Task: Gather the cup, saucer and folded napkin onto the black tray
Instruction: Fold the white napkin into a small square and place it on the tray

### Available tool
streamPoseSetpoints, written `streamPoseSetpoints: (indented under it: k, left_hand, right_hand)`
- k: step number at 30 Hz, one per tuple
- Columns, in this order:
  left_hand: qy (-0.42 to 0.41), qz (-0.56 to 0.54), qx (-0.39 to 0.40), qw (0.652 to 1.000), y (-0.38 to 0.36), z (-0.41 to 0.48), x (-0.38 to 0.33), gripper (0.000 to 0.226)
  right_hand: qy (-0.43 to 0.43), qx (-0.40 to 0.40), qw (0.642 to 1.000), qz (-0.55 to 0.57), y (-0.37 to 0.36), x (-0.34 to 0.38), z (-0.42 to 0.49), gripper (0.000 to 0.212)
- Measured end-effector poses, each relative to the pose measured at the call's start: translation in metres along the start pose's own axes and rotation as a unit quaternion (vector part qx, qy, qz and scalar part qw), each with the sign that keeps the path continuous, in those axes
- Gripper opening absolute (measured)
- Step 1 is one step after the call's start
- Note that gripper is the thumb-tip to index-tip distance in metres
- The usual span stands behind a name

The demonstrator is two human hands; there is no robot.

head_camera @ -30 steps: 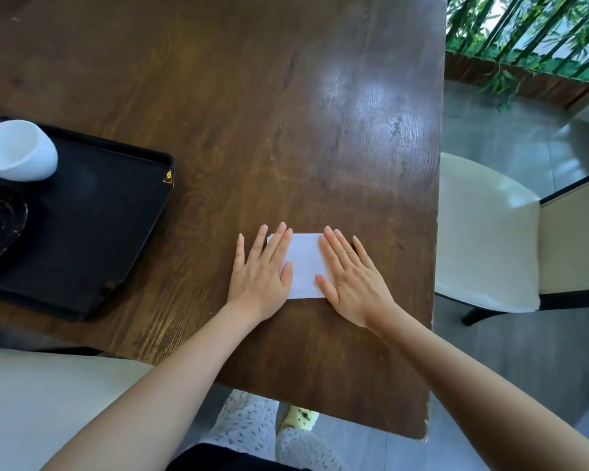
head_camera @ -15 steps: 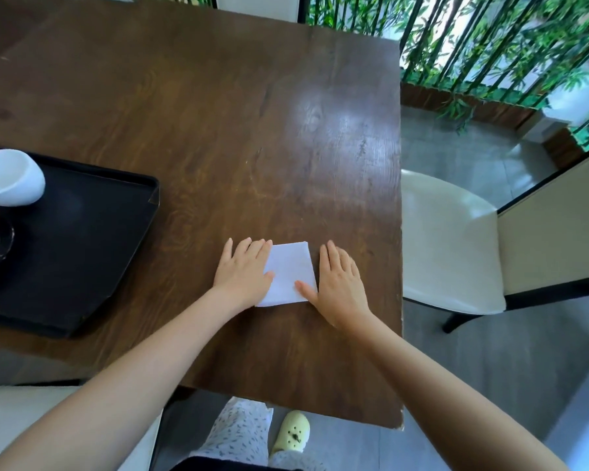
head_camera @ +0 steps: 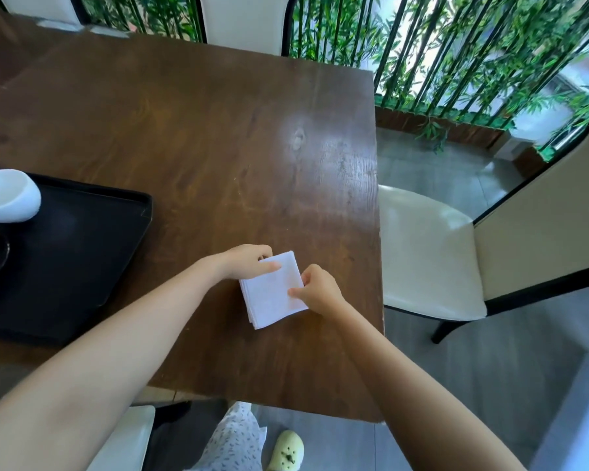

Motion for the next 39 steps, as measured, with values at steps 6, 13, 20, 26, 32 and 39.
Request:
streamPoseSetpoints:
  k: [6,13,20,26,32,39]
  left_hand:
    - [-0.097,-0.169,-0.153,0.969,0.020,-0.021,-0.024,0.028]
    - [-0.140,-0.367,-0.359,0.846,0.045,-0.051,-0.082,0.024]
    - [-0.075,-0.421,-0.403,0.809,0.059,-0.082,-0.073,0.032]
    - [-0.039,-0.337,-0.494,0.801,0.063,-0.111,-0.045,0.024]
    - [-0.029,-0.343,-0.532,0.774,0.072,-0.147,0.001,0.019]
    - [0.014,-0.673,-0.326,0.664,0.075,-0.190,0.102,0.012]
  right_hand:
    - [0.058,-0.022,0.961,0.271,0.051,0.002,0.001,0.024]
    - [0.022,-0.163,0.892,0.422,0.098,0.072,-0.007,0.037]
    - [0.154,-0.285,0.899,0.296,0.101,0.108,-0.028,0.035]
    - [0.209,-0.259,0.885,0.325,0.070,0.136,-0.041,0.034]
    - [0.228,-0.213,0.882,0.354,0.030,0.176,-0.045,0.036]
    - [0.164,-0.181,0.893,0.377,-0.048,0.234,-0.031,0.034]
Point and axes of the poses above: each hand's wrist, its own z-axis towards the middle knuckle, its own y-axis out of the back of the hand, x = y × z, the point moved 1 cm from there along z, towards the middle knuckle
